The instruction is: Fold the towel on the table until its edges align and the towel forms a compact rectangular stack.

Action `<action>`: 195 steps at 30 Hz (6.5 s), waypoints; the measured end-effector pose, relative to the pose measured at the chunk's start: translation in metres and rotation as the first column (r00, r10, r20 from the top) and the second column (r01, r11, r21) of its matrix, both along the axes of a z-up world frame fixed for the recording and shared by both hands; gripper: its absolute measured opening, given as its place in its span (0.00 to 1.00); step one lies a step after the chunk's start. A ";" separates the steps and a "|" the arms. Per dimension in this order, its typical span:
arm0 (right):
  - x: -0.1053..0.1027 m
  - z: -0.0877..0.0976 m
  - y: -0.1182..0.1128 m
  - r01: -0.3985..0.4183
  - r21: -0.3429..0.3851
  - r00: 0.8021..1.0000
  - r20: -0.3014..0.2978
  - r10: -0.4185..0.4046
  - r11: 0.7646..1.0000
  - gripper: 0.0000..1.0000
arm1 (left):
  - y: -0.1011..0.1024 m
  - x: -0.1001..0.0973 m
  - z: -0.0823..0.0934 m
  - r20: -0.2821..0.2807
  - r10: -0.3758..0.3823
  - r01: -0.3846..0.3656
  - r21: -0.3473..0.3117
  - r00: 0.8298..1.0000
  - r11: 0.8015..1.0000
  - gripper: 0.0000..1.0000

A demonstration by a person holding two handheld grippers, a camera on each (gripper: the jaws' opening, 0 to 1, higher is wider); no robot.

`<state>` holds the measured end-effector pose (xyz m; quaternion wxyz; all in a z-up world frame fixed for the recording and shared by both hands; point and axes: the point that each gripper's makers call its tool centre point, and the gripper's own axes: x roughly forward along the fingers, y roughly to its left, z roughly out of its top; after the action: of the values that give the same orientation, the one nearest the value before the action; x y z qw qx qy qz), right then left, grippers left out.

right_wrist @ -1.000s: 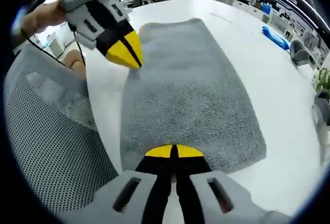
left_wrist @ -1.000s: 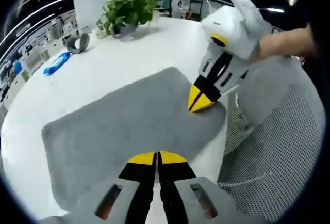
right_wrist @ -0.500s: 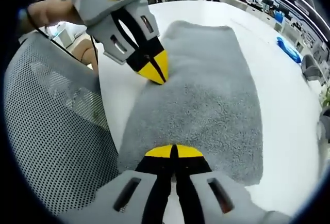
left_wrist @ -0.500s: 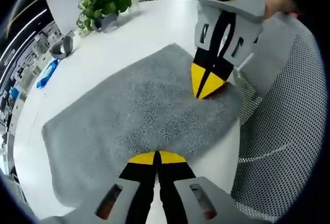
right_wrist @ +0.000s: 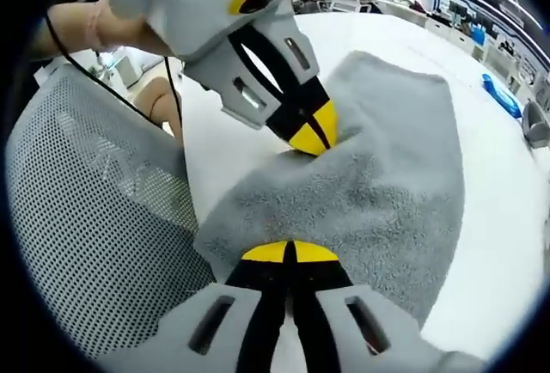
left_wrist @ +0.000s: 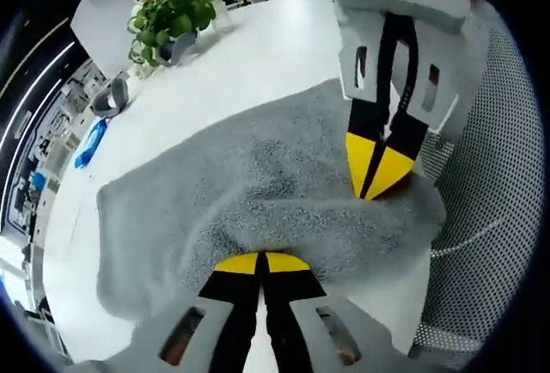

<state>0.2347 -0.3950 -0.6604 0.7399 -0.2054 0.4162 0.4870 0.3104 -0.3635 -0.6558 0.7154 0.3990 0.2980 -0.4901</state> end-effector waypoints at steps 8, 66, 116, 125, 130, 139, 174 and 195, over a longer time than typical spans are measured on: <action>-0.002 0.000 0.010 -0.009 0.029 1.000 0.007 0.009 1.000 0.00 | 0.001 0.006 -0.001 -0.006 0.012 -0.012 -0.002 1.000 1.000 0.01; 0.049 0.030 -0.017 0.082 0.113 0.985 0.140 -0.098 0.990 0.00 | 0.013 0.024 0.001 -0.010 0.192 -0.191 -0.170 0.981 0.967 0.01; -0.030 0.004 -0.068 -0.581 -0.211 0.756 0.217 0.617 0.786 0.00 | -0.032 -0.004 -0.001 0.026 -0.057 0.057 -0.026 0.998 0.998 0.02; -0.029 -0.006 -0.075 -0.671 -0.374 0.613 0.205 0.763 0.640 0.05 | -0.032 -0.003 -0.001 0.022 -0.046 0.047 -0.030 0.999 0.998 0.02; -0.030 -0.006 -0.072 -0.704 -0.411 0.529 0.238 0.814 0.578 0.07 | -0.032 -0.003 -0.001 0.030 -0.043 0.043 -0.028 0.999 0.999 0.02; -0.026 -0.003 -0.074 -0.580 -0.322 0.696 0.282 0.660 0.749 0.00 | -0.030 -0.003 0.002 0.012 0.038 -0.036 -0.111 0.999 0.993 0.02; 0.024 0.065 -0.037 -0.040 0.252 0.998 0.054 0.027 0.967 0.00 | -0.067 -0.060 0.020 -0.196 0.046 -0.109 -0.325 0.979 0.939 0.12; 0.009 0.047 -0.017 -0.655 -0.290 0.624 0.312 0.716 0.697 0.04 | -0.063 -0.060 0.023 -0.063 -0.057 0.038 -0.275 0.996 0.961 0.10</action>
<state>0.2440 -0.4119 -0.6139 0.5487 -0.4980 0.1799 0.6469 0.2506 -0.4264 -0.6330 0.7409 0.2859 0.2426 -0.5572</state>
